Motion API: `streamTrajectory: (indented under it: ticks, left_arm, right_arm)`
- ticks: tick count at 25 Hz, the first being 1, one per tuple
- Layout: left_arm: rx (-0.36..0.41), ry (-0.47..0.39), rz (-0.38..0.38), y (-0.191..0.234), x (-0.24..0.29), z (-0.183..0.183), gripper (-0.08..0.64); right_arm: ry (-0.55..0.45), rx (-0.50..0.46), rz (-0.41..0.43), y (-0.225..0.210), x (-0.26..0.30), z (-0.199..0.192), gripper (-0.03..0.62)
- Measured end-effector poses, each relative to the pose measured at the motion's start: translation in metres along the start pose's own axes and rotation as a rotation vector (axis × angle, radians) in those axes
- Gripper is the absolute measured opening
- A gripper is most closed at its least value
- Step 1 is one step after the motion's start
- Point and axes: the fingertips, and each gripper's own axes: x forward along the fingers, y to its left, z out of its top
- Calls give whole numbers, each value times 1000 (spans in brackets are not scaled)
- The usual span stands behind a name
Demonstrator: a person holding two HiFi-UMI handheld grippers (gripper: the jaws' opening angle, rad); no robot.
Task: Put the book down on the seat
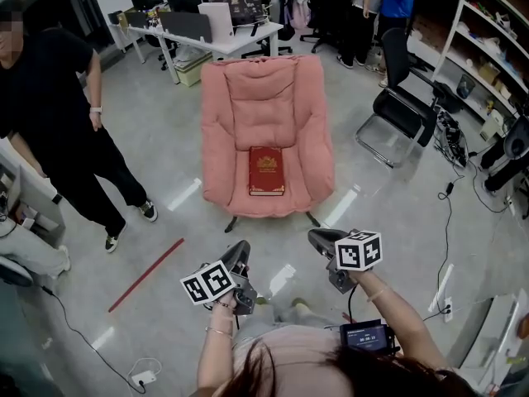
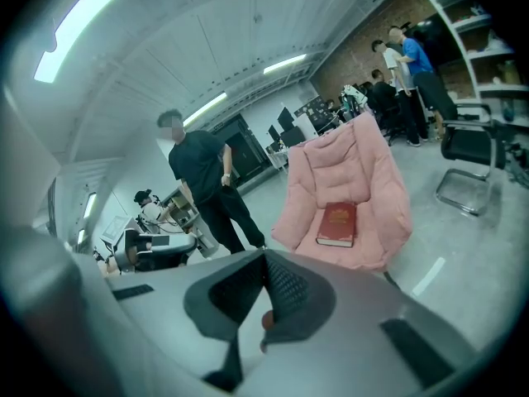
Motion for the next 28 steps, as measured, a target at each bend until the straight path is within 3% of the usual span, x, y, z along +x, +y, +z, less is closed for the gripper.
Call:
streamTrajectory:
  ticks: [21,28]
  left_arm:
    - [2,-44,32,-47,-5,-65,-2]
    - [-2,-78,60,-49,-16,-70,-2]
  right_arm:
    - [37,-53,42,-22,-47,-27,15]
    - [24,-69,66,-22,-48,-32,15]
